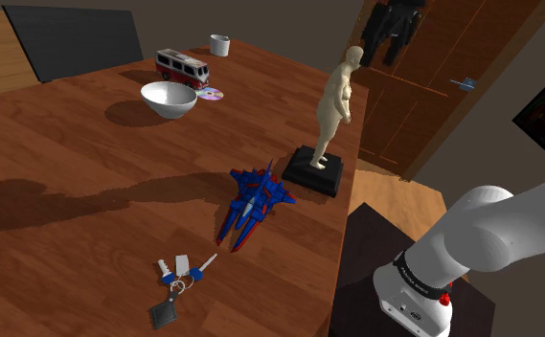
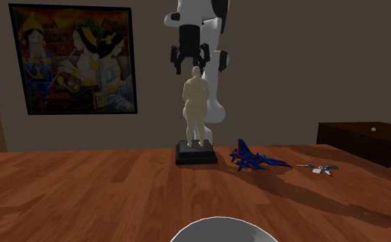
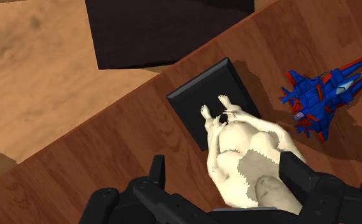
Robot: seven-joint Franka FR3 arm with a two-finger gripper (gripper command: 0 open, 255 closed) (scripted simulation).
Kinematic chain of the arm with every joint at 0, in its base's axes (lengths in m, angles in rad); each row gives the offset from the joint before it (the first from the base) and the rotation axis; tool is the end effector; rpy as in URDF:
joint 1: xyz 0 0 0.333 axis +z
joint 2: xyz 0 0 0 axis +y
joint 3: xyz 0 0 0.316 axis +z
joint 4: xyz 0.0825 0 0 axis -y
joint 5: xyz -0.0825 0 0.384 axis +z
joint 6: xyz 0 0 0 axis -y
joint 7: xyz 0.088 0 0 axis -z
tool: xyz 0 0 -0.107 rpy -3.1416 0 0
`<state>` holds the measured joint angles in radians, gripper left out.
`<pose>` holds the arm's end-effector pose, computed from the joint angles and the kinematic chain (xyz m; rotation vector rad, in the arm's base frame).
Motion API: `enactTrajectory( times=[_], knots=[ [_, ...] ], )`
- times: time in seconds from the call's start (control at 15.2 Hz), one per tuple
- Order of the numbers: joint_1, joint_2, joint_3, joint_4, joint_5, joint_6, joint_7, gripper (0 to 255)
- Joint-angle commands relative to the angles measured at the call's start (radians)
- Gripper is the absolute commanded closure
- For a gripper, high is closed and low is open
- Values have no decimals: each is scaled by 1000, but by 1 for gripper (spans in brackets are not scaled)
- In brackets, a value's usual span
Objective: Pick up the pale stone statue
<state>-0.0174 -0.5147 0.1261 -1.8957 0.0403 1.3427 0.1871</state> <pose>0.3588 0.0605 0.6897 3.1099 -0.1363 -0.0598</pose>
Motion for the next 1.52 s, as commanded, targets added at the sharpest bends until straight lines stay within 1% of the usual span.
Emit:
enactTrajectory(
  times=[0.0, 0.13, 0.59, 0.79, 0.86, 1.45],
  knots=[
    [-3, 65, 21, 106, 22, -50, 56, 0],
    [-5, 135, 39, 224, 40, -104, 110, 0],
    [-3, 85, 38, 77, 45, -7, 102, 0],
    [-2, 81, 38, 66, 45, 1, 101, 0],
    [-3, 81, 38, 66, 45, 0, 101, 255],
    [-2, 81, 38, 66, 45, 1, 101, 255]
  ],
)
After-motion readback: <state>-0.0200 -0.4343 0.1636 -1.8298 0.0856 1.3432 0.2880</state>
